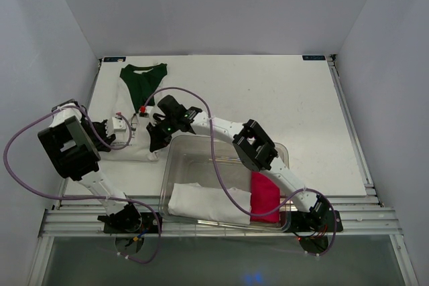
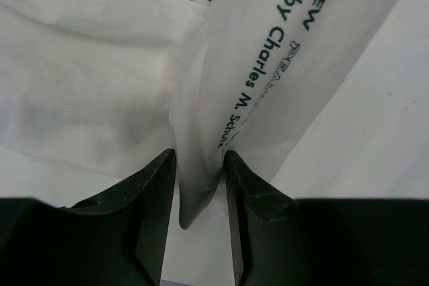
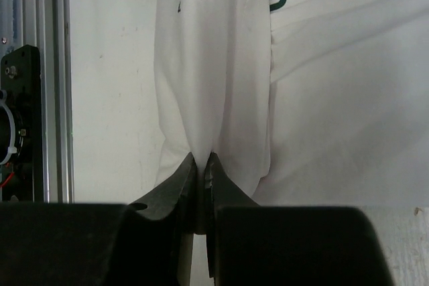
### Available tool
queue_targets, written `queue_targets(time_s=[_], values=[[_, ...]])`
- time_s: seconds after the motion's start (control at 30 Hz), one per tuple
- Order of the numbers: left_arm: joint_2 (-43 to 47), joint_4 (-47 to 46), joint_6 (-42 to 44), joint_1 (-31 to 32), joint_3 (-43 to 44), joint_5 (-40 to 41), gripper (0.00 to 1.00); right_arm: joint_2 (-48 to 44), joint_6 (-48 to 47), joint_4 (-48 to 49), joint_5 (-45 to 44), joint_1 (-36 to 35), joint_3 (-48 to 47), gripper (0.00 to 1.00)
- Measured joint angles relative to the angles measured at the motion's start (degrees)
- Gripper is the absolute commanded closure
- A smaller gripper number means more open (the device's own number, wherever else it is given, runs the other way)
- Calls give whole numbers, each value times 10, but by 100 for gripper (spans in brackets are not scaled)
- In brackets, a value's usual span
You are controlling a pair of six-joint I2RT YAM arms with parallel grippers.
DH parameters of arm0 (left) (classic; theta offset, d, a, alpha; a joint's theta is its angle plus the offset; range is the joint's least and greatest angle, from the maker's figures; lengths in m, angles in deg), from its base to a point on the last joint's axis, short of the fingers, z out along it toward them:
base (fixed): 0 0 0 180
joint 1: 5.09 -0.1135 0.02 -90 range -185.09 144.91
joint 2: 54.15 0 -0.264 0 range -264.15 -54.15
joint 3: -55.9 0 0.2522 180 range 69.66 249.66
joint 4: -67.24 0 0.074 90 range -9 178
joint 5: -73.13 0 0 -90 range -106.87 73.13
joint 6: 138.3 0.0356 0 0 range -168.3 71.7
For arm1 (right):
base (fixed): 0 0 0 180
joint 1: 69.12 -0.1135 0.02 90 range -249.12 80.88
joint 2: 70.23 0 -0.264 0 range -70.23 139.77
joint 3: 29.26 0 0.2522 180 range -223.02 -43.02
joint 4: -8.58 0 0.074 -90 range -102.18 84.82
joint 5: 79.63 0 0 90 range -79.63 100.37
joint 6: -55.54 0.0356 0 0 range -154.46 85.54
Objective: Roll the t-shirts
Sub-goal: Roll the T-shirt to the center of the board.
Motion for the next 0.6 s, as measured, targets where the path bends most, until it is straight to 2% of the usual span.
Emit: queue_targets(time_s=[0.27, 0.57, 0.6], values=[[5, -42, -53, 2, 0, 0, 34, 3, 33, 7, -23, 0, 0, 92], [55, -76, -83, 1, 39, -29, 30, 3, 60, 15, -36, 9, 0, 89], [64, -83, -85, 0, 43, -36, 25, 3, 64, 19, -37, 10, 0, 89]])
